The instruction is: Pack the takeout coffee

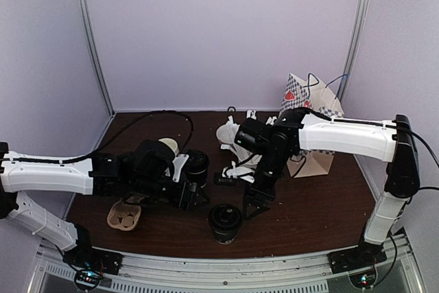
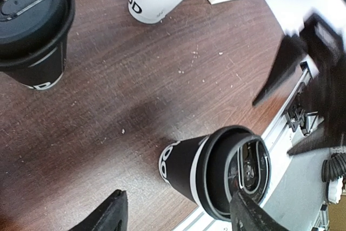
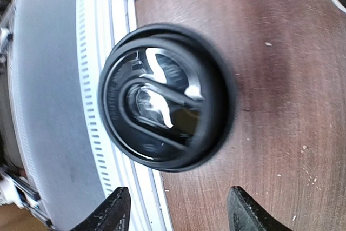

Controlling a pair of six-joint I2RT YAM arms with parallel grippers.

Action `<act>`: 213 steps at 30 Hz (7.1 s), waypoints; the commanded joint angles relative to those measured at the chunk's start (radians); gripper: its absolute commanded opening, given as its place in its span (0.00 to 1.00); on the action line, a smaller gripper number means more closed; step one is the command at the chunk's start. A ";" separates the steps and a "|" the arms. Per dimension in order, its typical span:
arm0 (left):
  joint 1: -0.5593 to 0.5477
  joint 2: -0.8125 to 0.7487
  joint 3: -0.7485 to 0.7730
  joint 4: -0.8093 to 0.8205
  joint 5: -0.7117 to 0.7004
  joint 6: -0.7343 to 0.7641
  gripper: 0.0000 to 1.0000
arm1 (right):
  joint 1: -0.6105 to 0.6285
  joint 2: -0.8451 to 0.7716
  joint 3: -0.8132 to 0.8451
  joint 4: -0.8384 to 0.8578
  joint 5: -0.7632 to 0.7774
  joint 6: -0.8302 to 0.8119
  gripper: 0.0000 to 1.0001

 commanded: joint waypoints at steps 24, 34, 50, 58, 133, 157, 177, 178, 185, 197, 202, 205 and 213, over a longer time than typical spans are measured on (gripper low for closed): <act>-0.032 -0.009 -0.141 0.179 0.161 -0.308 0.45 | 0.198 -0.032 0.078 0.021 0.303 -0.209 0.72; -0.031 0.060 -0.154 0.294 0.225 -0.318 0.43 | 0.265 0.026 0.067 0.081 0.440 -0.196 0.73; -0.030 0.092 -0.113 0.293 0.220 -0.281 0.44 | 0.270 -0.001 0.013 0.118 0.445 -0.145 0.66; -0.008 0.108 -0.053 0.217 0.175 -0.195 0.46 | 0.267 -0.094 0.007 0.057 0.429 -0.130 0.70; -0.029 0.096 -0.034 0.154 0.091 -0.194 0.70 | 0.146 -0.172 -0.093 0.144 0.320 -0.417 0.96; -0.027 0.130 -0.037 0.258 0.071 -0.206 0.63 | 0.145 -0.101 -0.118 0.227 0.406 -0.291 0.73; 0.000 0.245 -0.035 0.417 0.184 -0.310 0.42 | 0.143 -0.129 -0.204 0.263 0.502 -0.145 0.69; 0.000 0.239 -0.040 0.416 0.185 -0.317 0.41 | 0.142 -0.128 -0.204 0.261 0.501 -0.143 0.69; 0.000 0.151 -0.096 0.387 0.132 -0.347 0.38 | 0.142 -0.122 -0.202 0.263 0.493 -0.136 0.69; 0.001 0.163 -0.167 0.551 0.179 -0.387 0.41 | 0.143 -0.107 -0.187 0.252 0.484 -0.132 0.69; -0.001 0.177 -0.160 0.579 0.190 -0.380 0.40 | 0.145 -0.107 -0.187 0.251 0.484 -0.134 0.69; 0.001 0.190 -0.154 0.590 0.195 -0.375 0.40 | 0.143 -0.101 -0.182 0.248 0.483 -0.134 0.68; 0.003 0.242 -0.124 0.610 0.232 -0.374 0.39 | 0.145 -0.096 -0.180 0.247 0.476 -0.132 0.68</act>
